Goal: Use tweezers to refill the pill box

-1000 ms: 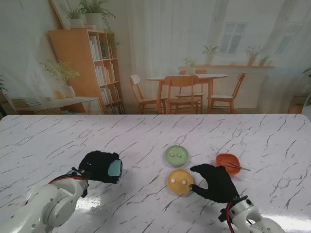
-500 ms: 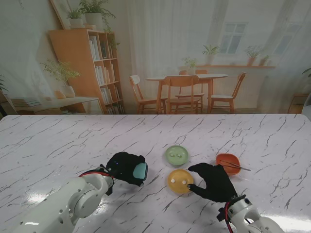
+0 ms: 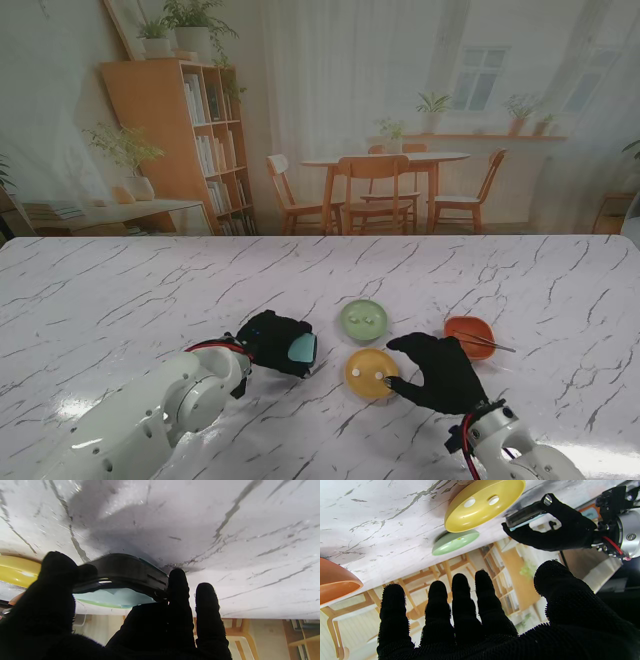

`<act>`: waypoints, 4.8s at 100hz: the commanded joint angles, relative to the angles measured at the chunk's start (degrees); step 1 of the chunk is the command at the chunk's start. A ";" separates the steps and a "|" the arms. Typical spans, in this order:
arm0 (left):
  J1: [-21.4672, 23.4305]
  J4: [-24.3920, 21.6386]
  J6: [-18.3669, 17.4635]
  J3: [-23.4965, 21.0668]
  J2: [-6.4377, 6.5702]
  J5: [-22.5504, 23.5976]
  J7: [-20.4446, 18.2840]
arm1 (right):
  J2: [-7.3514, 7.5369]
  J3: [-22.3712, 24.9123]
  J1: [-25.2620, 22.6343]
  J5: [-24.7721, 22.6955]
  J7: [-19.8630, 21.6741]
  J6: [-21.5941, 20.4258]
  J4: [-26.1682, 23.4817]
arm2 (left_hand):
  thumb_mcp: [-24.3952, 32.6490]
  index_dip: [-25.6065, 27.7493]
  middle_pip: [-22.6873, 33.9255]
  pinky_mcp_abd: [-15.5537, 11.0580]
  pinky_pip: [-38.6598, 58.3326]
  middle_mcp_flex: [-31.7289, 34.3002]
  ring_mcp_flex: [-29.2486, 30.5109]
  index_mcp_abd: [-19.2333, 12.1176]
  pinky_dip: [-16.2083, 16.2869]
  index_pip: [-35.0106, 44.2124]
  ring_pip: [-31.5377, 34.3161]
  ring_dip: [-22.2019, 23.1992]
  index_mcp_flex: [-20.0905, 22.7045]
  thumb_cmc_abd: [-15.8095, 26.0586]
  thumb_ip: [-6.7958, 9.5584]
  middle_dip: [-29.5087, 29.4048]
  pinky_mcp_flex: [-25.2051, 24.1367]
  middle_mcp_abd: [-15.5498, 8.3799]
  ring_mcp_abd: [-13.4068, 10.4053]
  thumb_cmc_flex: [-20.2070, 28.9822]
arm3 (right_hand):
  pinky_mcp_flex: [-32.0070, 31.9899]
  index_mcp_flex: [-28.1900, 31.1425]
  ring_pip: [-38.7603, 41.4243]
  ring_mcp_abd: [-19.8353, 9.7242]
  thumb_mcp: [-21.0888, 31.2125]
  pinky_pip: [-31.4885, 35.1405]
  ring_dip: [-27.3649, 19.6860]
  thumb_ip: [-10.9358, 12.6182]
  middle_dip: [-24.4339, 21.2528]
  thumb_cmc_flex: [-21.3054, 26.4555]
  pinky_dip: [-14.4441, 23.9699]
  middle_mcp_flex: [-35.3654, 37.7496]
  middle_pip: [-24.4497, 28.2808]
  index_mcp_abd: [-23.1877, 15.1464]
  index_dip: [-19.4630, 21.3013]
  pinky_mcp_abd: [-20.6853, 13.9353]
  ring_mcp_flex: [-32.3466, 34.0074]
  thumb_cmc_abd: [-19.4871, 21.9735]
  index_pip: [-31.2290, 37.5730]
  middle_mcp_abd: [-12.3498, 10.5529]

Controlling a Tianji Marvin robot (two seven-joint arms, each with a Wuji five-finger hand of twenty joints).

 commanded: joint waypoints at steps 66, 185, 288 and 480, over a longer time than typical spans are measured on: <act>1.31 -4.32 2.67 1.27 1.19 4.69 -8.51 | -0.25 0.27 -0.50 -0.57 -0.09 -0.49 -0.31 | -27.22 -14.59 -13.06 10.90 -15.49 -27.27 -27.01 10.98 -6.92 -18.47 -36.07 -14.40 -15.41 13.30 5.87 -10.01 -16.58 14.15 12.98 9.84 | -0.16 0.57 0.20 -0.07 2.08 0.56 0.45 2.29 0.47 1.43 0.36 1.13 0.04 -1.33 0.54 -5.90 0.97 -0.87 -0.27 -0.80; 3.58 0.19 1.67 -2.95 1.12 7.15 -3.34 | -0.36 -0.01 -0.59 -0.86 -1.25 -0.67 -0.20 | -25.05 4.69 10.75 3.80 12.78 -24.81 -16.47 -6.80 18.36 -11.40 -5.09 32.55 -15.11 10.22 6.51 30.63 -8.62 -7.18 -5.99 13.62 | 2.36 1.92 2.32 0.52 4.06 3.58 1.86 1.90 1.57 0.92 1.78 3.20 1.92 -2.50 1.26 -5.24 3.60 -2.27 1.40 -0.78; 5.87 0.45 0.05 -4.64 0.99 6.13 -1.46 | -2.44 -18.06 15.90 16.54 8.04 22.56 0.49 | -23.72 9.87 11.93 3.30 12.31 -23.78 -16.12 -9.11 17.79 -10.12 -5.27 32.22 -10.98 10.70 6.46 30.36 -9.23 -8.10 -6.21 17.13 | 65.58 15.77 88.72 -21.59 13.31 66.33 40.60 6.49 24.34 8.11 32.51 48.71 76.42 -1.39 -10.86 -32.04 48.55 2.71 21.84 -18.40; 7.01 0.87 -1.86 -5.45 0.85 5.41 0.44 | -5.87 -32.41 30.48 26.44 11.51 40.78 8.79 | -18.60 12.50 14.21 1.80 12.16 -22.58 -15.68 -10.44 17.47 -8.10 -4.52 32.40 -6.86 10.34 6.48 32.38 -9.31 -9.35 -6.73 18.47 | 65.78 14.33 88.25 -22.58 12.09 66.33 44.19 8.30 23.91 9.65 34.87 48.69 78.03 -1.57 -12.88 -33.03 48.70 2.86 22.45 -16.95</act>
